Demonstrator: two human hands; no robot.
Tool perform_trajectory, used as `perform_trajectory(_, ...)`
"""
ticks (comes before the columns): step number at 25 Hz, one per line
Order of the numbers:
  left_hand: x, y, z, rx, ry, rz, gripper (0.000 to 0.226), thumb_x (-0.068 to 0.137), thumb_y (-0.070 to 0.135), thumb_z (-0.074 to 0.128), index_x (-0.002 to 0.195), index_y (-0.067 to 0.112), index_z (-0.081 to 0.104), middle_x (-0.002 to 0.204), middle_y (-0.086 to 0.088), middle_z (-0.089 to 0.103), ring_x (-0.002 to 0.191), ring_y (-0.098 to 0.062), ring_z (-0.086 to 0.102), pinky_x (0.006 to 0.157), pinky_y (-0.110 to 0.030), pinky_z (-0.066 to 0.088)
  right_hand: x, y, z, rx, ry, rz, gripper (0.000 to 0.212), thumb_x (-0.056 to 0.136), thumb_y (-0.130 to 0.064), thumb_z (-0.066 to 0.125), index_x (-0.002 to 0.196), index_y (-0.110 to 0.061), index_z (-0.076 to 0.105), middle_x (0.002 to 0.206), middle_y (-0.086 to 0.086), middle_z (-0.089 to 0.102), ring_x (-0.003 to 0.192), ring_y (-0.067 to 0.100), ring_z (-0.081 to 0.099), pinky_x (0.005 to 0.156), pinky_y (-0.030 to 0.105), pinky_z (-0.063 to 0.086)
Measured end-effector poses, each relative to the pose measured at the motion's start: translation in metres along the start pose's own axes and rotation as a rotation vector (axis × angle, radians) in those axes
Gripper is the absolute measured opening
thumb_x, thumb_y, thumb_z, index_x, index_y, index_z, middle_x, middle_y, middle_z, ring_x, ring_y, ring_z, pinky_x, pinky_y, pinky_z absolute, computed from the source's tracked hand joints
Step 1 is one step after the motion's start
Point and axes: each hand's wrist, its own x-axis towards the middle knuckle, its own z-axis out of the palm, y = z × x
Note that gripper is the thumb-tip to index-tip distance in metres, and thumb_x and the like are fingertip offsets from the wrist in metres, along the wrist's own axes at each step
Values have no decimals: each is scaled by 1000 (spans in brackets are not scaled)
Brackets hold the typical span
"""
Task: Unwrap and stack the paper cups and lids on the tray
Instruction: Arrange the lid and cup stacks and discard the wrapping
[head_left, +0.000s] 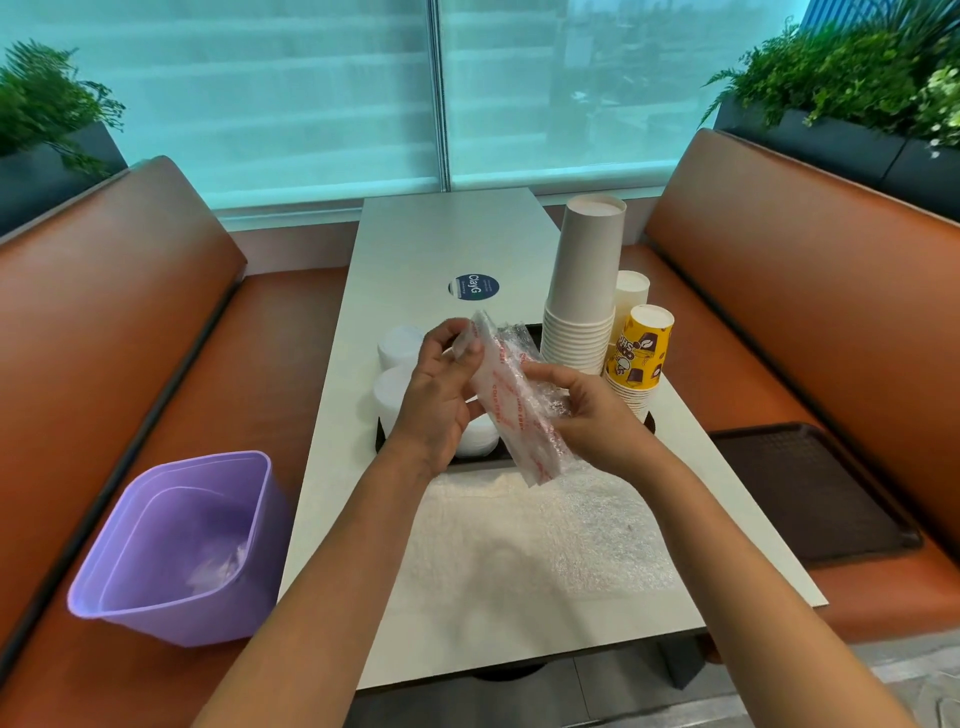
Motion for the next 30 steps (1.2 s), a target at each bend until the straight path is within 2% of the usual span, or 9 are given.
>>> perform_trajectory(3,-5,-12,12,121,171,-37,35,90,36,55,122,33,42,110,2,62,99,-19,63,75,-33,57,3,5,11,-144,122,-50,60,75,-4,76,126,-24,54,127,-7,51,118,4,46,97,10,39)
perform_trajectory(6,-4,-27,23,215,328,-83,39,92,44,52,127,30,40,105,2,63,95,-14,63,85,-33,53,4,11,27,-248,234,-112,63,76,-2,75,134,-14,51,134,-2,47,121,1,38,93,-3,28)
perform_trajectory(9,1,-36,29,238,376,-115,42,88,52,55,119,24,48,109,-3,66,99,-20,65,93,-42,51,2,13,37,-296,268,-193,61,82,2,67,138,-11,45,136,0,45,121,0,38,96,-4,25)
perform_trajectory(13,5,-38,27,280,442,-115,33,86,53,57,104,26,50,103,-4,67,94,-21,66,90,-41,53,-4,12,35,-98,85,-224,52,90,-11,47,140,-20,38,139,-7,46,124,-8,42,102,9,33)
perform_trajectory(16,5,-36,27,261,508,-84,24,86,50,59,90,28,48,101,-2,66,95,-21,65,90,-43,52,-5,7,31,96,185,-96,44,97,-12,46,138,-25,36,117,-22,51,105,-8,56,85,9,46)
perform_trajectory(20,0,-33,35,114,469,-116,50,72,45,50,116,20,43,117,-14,60,103,-28,60,94,-48,49,2,9,34,33,381,51,33,89,-10,62,117,-22,48,91,-13,54,77,12,57,65,21,52)
perform_trajectory(23,-2,-36,37,71,397,-107,51,74,20,46,125,18,37,122,-17,56,105,-31,59,91,-47,51,4,13,41,27,460,13,27,86,-8,66,104,-21,50,87,-14,55,76,1,54,62,9,46)
perform_trajectory(26,-6,-40,39,135,383,-68,45,91,8,50,129,26,33,122,-8,58,104,-23,61,86,-35,52,1,12,45,112,519,-84,27,84,-2,66,91,-23,50,82,-11,55,69,-3,52,63,11,46)
perform_trajectory(30,-5,-40,40,78,394,-14,49,94,5,51,136,22,33,117,-4,57,99,-19,61,82,-27,52,-5,20,47,80,532,-235,34,83,3,63,78,-29,52,69,-14,53,61,-1,47,55,14,41)
